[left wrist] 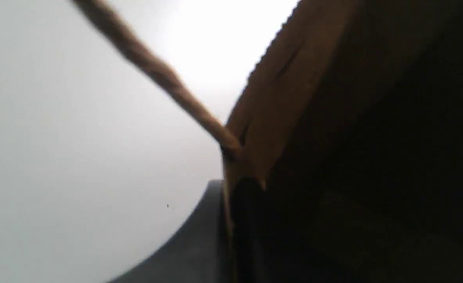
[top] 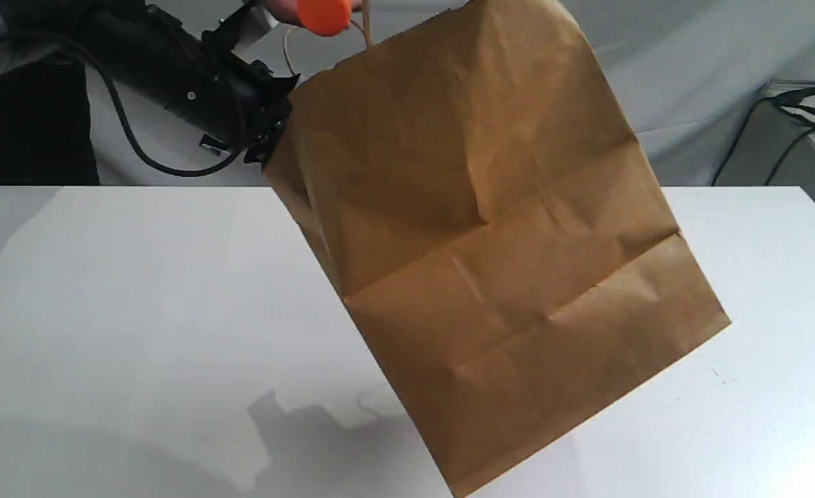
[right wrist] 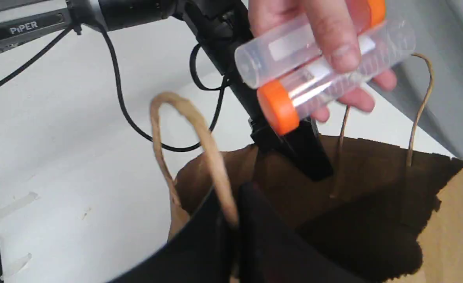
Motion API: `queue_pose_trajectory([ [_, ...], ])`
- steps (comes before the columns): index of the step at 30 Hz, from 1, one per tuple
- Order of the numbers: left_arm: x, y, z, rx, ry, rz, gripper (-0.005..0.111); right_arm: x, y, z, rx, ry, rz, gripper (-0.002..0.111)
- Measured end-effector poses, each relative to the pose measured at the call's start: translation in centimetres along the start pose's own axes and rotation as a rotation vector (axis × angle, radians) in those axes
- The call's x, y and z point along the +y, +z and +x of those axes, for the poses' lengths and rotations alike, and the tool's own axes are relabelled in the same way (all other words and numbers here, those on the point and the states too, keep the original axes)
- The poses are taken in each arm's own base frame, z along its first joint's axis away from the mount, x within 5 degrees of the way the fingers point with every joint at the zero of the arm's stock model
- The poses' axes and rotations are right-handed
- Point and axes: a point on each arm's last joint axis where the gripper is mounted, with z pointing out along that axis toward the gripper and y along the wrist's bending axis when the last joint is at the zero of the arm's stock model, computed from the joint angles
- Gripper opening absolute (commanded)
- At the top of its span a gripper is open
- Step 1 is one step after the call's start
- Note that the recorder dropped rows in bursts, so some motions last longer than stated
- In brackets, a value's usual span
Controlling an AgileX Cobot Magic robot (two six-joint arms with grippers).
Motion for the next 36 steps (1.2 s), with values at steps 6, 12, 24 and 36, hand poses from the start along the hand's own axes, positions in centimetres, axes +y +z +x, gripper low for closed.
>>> queue_pose_trajectory([
  [6,0.0,0.0,0.0,0.000,0.000,0.000,0.000,0.0,0.0,0.0,0.000,0.000,0.000,0.000],
  [12,0.0,0.0,0.0,0.000,0.001,-0.004,0.000,0.0,0.0,0.0,0.002,0.000,-0.001,0.000],
  [24,-1.0,-1.6,-1.0,-0.025,0.074,-0.055,0.000,-0.4,0.0,0.3,0.034,-0.037,0.040,0.000],
  [36,-5.7,-7.2,-3.1,-0.143,0.241,-0.156,0.000,-0.6,0.0,0.1,0.007,-0.059,0.064,0.000],
])
